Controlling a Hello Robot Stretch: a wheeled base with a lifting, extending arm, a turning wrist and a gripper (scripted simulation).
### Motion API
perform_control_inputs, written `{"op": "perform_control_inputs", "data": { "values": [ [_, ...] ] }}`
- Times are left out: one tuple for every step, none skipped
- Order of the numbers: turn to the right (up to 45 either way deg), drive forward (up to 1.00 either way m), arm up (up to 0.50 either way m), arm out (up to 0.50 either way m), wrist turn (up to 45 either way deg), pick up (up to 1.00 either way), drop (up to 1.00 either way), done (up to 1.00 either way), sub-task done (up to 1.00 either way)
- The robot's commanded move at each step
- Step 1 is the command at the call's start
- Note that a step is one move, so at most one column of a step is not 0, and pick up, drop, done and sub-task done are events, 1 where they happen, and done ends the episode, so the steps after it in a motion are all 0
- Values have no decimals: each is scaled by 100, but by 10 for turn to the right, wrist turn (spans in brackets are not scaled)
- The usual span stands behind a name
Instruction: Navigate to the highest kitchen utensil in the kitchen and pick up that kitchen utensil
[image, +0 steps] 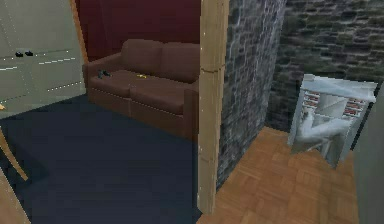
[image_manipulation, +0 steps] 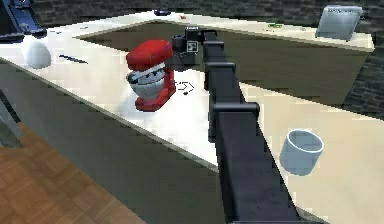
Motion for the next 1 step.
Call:
{"op": "perform_control_inputs", "data": {
  "values": [
    [0, 0, 0, 0, 0, 0, 0, 100, 0]
  ]
}}
